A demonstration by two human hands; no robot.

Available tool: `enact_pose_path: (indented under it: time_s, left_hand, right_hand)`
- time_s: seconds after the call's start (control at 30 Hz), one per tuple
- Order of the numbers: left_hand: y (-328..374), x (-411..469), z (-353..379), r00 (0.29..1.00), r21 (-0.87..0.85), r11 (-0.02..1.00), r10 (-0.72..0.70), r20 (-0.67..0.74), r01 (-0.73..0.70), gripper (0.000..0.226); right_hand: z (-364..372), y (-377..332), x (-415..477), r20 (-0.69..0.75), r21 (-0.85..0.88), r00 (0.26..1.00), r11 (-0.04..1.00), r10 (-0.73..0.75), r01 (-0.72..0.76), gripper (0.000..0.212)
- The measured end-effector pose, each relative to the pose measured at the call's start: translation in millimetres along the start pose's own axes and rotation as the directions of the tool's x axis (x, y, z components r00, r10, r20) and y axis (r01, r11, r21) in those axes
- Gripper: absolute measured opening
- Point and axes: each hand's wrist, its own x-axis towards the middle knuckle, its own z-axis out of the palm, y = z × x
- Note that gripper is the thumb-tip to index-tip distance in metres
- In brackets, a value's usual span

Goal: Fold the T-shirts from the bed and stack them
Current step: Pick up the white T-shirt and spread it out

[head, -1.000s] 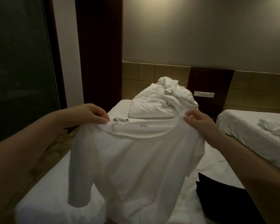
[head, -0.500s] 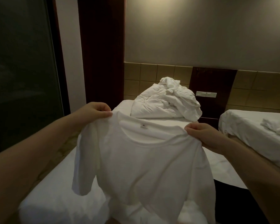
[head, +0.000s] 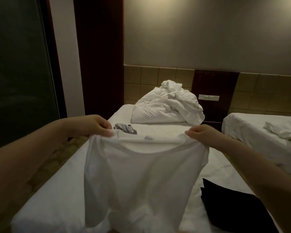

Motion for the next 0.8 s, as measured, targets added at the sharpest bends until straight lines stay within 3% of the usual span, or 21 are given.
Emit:
enact_pose_path:
  time_s: [0.07,0.1,0.13,0.2,0.23,0.3,0.33,0.43,0.47,0.53,0.6,0.67,0.73,0.8]
  left_hand:
    - [-3,-1,1,0.997,-0.059,0.998,0.019,-0.069,-0.023,0.019]
    - [-4,-2,1,0.987,-0.177,0.98,0.062,-0.15,-0.089,0.025]
    - [-7,0,1,0.968,-0.331,0.93,0.078,-0.24,-0.157,0.034]
    - [-8,4,7,0.941,-0.565,0.799,0.002,-0.339,-0.205,0.029]
    - [-8,8,13,0.938,-0.562,0.81,-0.046,-0.345,-0.166,0.02]
    - [-11,18,31,0.943,-0.403,0.915,-0.11,-0.315,-0.028,0.015]
    - [-11,20,38,0.936,-0.397,0.918,-0.13,-0.326,-0.011,0.015]
    - [-2,18,32,0.923,-0.621,0.774,-0.138,-0.36,-0.126,0.016]
    - [3,16,29,0.93,-0.657,0.739,-0.12,-0.348,-0.15,0.017]
    - [11,13,23,0.921,-0.669,0.715,-0.092,-0.377,-0.203,0.016]
    - [18,12,19,0.882,-0.679,0.685,-0.112,-0.458,-0.266,0.017]
    - [22,12,21,0.866,-0.575,0.788,-0.113,-0.487,-0.22,0.016]
    - [20,15,27,0.863,-0.442,0.889,-0.125,-0.49,-0.122,0.013]
    - [24,12,26,0.839,-0.441,0.891,-0.155,-0.521,-0.109,0.013]
  right_hand:
    - [1,1,-5,0.088,-0.041,0.996,0.999,0.004,-0.001,0.028]
    - [-1,0,-8,0.078,0.094,0.997,0.996,-0.016,0.009,0.023]
    - [-4,-1,-9,0.055,0.336,0.997,0.942,-0.046,0.025,0.018]
    - [-12,-5,-8,0.051,0.744,0.993,0.668,-0.102,0.03,0.015]
    - [-12,-6,-4,0.069,0.791,0.992,0.612,-0.107,0.011,0.017]
    - [-1,-12,-3,0.069,0.598,0.997,0.801,-0.039,-0.011,0.016]
    - [2,-12,-1,-0.008,0.496,1.0,0.869,0.002,0.002,0.018]
    - [0,-9,3,-0.214,0.591,0.976,0.801,0.044,0.094,0.018]
    - [-1,-8,2,-0.296,0.529,0.955,0.836,0.021,0.146,0.018]
    - [-4,-5,4,-0.468,0.191,0.88,0.962,-0.084,0.194,0.02]
    - [-5,-3,3,-0.66,0.013,0.731,0.97,-0.175,0.244,0.023]
    - [-2,-6,-1,-0.706,0.03,0.686,0.959,-0.178,0.28,0.022]
    - [6,1,2,-0.644,-0.03,0.74,0.973,-0.193,0.227,0.021]
    - [8,7,4,-0.676,-0.019,0.719,0.98,-0.159,0.198,0.019]
